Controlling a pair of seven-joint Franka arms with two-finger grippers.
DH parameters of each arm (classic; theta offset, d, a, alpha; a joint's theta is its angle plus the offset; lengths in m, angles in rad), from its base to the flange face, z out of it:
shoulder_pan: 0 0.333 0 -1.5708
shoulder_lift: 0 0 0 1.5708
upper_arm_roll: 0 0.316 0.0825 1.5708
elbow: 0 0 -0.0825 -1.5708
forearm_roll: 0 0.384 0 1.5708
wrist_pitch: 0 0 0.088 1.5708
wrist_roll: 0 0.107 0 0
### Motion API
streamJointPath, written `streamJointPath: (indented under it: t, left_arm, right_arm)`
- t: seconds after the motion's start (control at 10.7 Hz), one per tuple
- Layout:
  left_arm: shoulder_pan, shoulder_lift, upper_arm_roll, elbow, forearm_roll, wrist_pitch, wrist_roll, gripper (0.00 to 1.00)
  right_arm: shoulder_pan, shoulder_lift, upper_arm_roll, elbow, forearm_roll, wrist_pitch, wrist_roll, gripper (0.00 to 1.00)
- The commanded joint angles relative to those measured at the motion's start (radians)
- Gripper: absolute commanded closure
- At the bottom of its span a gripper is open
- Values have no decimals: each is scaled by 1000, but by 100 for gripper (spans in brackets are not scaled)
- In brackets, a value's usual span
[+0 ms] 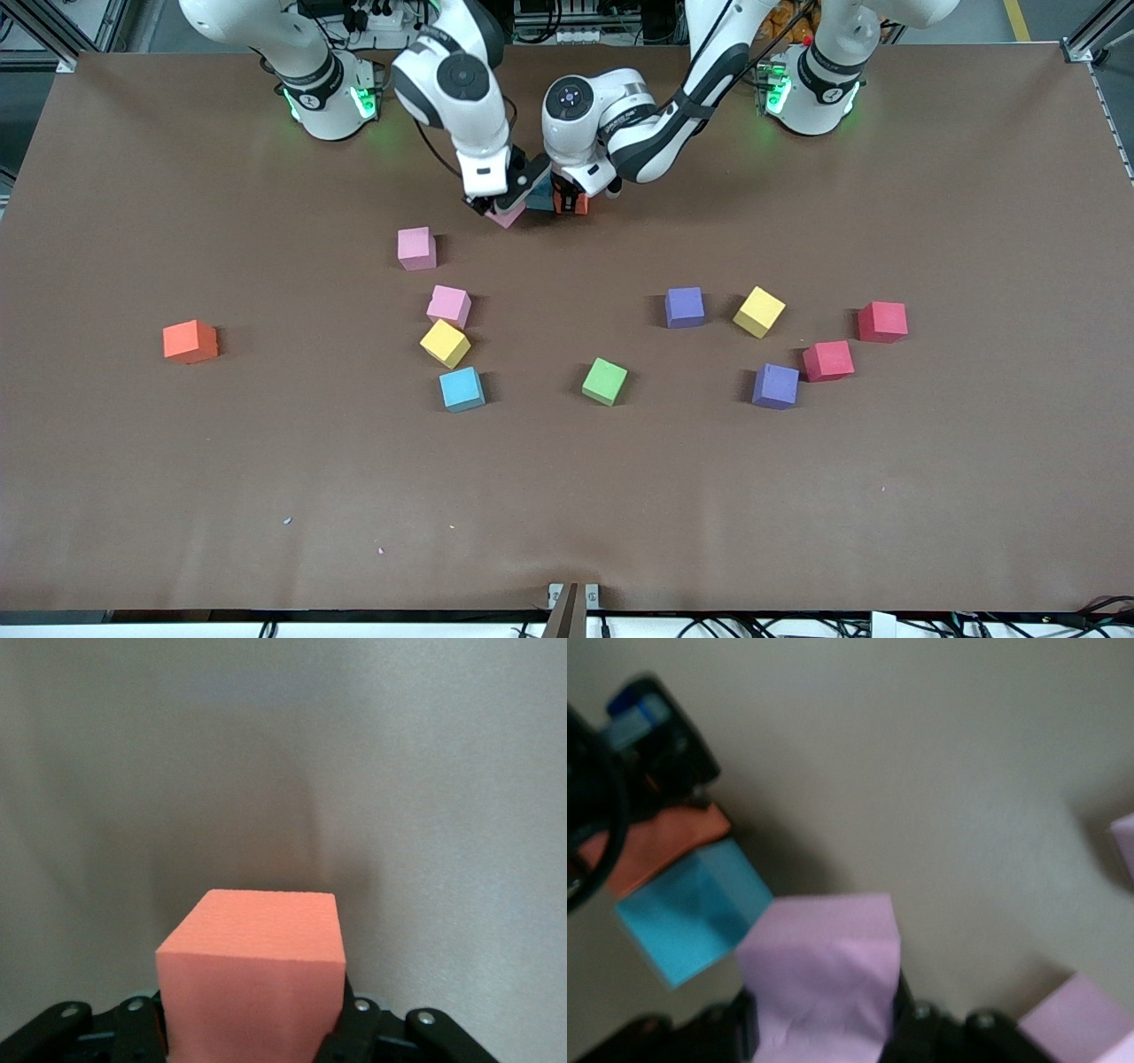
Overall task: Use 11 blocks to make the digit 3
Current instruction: 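Set the pink and orange cubes on either side of the cyan cube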
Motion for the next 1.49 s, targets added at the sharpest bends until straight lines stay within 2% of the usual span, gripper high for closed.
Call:
streamJointPath:
  t: [0.0, 0.28, 0.37, 0.47, 0.75, 1.03, 1.21, 1.4]
  left_arm:
    - [-9, 25, 7, 21, 45, 19, -34, 100]
    - [-20, 31, 7, 19, 50, 28, -41, 99]
    - [-20, 33, 7, 19, 58, 28, -41, 39]
    - [-22, 31, 7, 19, 65, 28, -50, 0]
    - [-17, -7, 5, 15, 73, -7, -59, 0]
    - [-9, -77, -3, 15, 75, -78, -56, 0]
    - [-9, -137, -4, 10, 73, -148, -51, 0]
    - [19, -174, -4, 10, 73, -191, -44, 0]
  right_arm:
    - [16, -67, -6, -76, -11, 4, -27, 100]
    - [13, -89, -6, -116, -18, 5, -27, 100]
    - [12, -107, -8, -135, -25, 5, -29, 100]
    - [12, -121, -8, -150, -56, 10, -29, 100]
    - [12, -152, -6, -205, -145, 64, -52, 100]
    - [39, -141, -5, -270, -200, 221, -202, 100]
    - [90, -133, -5, -267, -270, 219, -218, 100]
    - [114, -81, -6, -253, -341, 228, -213, 100]
